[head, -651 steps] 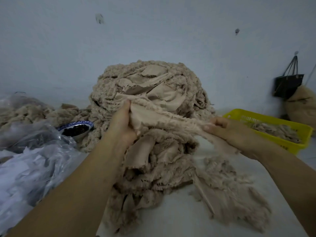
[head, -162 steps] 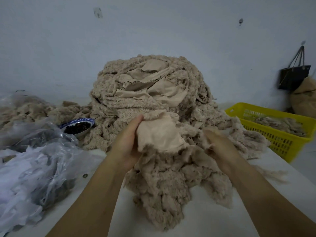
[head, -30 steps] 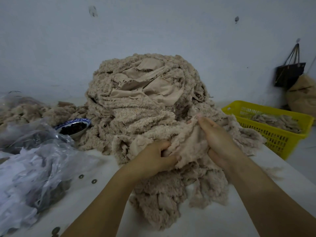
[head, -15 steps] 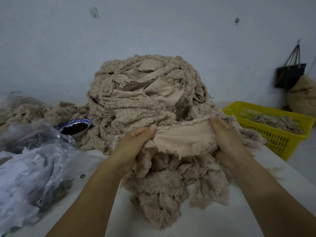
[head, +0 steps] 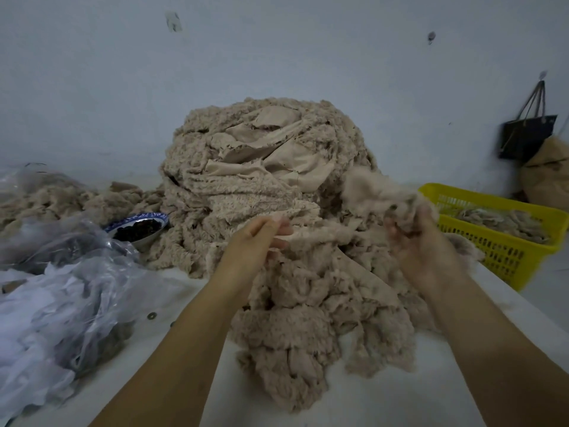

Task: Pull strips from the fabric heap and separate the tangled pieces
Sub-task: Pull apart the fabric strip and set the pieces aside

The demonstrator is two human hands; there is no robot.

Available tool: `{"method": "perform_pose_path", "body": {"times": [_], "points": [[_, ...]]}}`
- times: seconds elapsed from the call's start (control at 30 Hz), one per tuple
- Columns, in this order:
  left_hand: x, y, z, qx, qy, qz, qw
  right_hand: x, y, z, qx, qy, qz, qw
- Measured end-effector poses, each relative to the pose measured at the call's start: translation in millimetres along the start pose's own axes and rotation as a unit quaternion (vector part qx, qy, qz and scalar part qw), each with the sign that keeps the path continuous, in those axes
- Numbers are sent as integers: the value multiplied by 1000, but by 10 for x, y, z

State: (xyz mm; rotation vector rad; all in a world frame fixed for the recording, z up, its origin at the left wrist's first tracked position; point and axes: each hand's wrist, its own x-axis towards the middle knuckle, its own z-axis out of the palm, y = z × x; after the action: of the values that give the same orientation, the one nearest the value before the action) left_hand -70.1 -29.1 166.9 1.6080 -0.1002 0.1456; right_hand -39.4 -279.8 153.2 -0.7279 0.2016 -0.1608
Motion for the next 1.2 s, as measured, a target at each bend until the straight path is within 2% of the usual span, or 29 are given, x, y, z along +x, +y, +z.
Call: {"method": "perform_pose_path", "body": {"times": [0.03, 0.07, 0.1, 0.17, 0.27, 0.37, 0.4, 0.43, 0.47, 0.53, 0.6, 0.7, 0.8, 0.9, 1.03, 1.13, 1.2], "points": [[8, -32, -24, 8, 15, -1, 1000, 33, -20, -82, 25, 17, 10, 999], [15, -73, -32, 20, 25, -4, 999, 64, 15, -162, -9, 34, 28, 999], [19, -122, -23, 37, 33, -7, 999, 61, 94, -214, -80, 46, 42, 995], [43, -248, 21, 101, 33, -6, 994, 8, 313, -249, -261, 45, 15, 964], [66, -404, 88, 232, -18, 20, 972, -90, 564, -156, -495, -39, -74, 865], [69, -508, 135, 316, -72, 32, 945, -101, 729, -89, -680, -126, -86, 717], [57, -533, 147, 337, -81, 32, 937, -97, 776, -82, -708, -131, -81, 689], [43, -556, 155, 356, -81, 37, 930, -107, 801, -64, -707, -132, -83, 689], [30, -574, 167, 382, -77, 56, 919, -128, 806, -38, -685, -133, -92, 711], [-7, -587, 217, 432, -88, 121, 889, -173, 774, 18, -599, -128, -115, 782], [-23, -601, 296, 437, -134, 151, 877, -241, 713, 116, -502, -121, -103, 850], [23, -666, 359, 447, -140, 137, 873, -313, 654, 289, -388, -138, -49, 910], [84, -772, 240, 531, -90, 113, 835, -289, 458, 410, -243, -123, 5, 962], [138, -889, -16, 585, -50, 87, 805, -220, 277, 406, -180, -96, 21, 979], [187, -967, -373, 620, 6, 35, 784, -213, 240, 309, -117, -67, 79, 988], [175, -961, -506, 616, 16, 4, 787, -214, 203, 246, -91, -30, 115, 989], [174, -958, -541, 616, 29, 13, 787, -190, 169, 198, -93, -12, 123, 988]]}}
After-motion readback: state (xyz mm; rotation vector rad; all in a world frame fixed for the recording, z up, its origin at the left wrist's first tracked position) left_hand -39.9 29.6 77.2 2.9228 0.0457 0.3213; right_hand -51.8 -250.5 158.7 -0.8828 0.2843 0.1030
